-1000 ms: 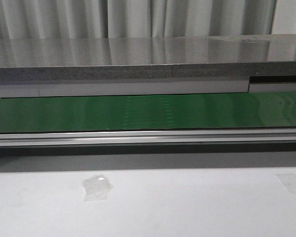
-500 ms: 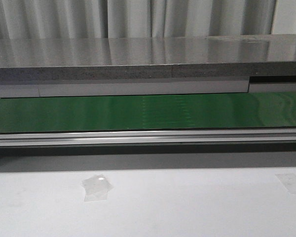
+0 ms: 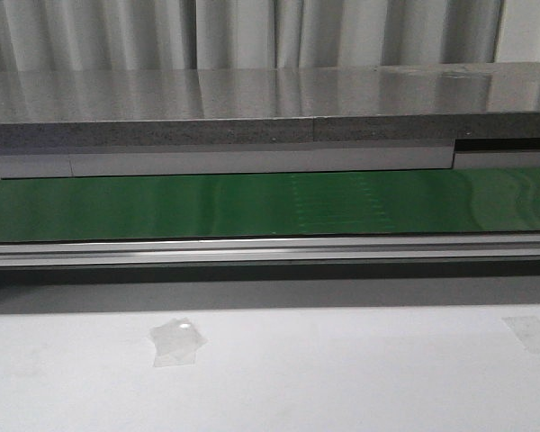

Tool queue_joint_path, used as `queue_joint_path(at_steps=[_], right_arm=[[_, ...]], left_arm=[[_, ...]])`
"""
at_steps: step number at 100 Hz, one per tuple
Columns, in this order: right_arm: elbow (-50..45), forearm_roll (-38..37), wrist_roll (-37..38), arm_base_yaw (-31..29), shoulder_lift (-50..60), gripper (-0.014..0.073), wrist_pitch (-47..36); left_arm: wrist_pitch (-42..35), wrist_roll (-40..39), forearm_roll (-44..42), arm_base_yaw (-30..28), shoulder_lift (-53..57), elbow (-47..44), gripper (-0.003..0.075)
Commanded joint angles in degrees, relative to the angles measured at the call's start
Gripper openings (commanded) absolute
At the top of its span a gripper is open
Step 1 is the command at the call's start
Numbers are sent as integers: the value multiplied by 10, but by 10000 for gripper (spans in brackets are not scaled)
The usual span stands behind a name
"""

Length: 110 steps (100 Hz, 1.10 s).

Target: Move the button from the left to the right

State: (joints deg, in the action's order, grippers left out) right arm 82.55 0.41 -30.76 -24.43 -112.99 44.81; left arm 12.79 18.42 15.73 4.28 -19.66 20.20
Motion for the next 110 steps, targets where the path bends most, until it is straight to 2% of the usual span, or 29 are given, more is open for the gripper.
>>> queue_joint_path(at_steps=[1,16,43,55,90,110], right_arm=[[20,5,3,-4,40,461,-8],[20,38,14,-4,74,456,-44],[20,220,12,-1,161,456,-97],[19,267,-10,18,193,456,-104],[12,277,-13,150,258,456,-127],[-51,273,-13,202,316,456,-173]], left_arm=[[-44,-6,8,5,-4,17,-20],[-44,-6,8,5,-4,17,-20],[-44,-6,8,5,-4,17,-20],[-44,-6,8,5,-4,17,-20],[-44,-6,8,5,-4,17,-20],[-44,-6,8,5,-4,17,-20]])
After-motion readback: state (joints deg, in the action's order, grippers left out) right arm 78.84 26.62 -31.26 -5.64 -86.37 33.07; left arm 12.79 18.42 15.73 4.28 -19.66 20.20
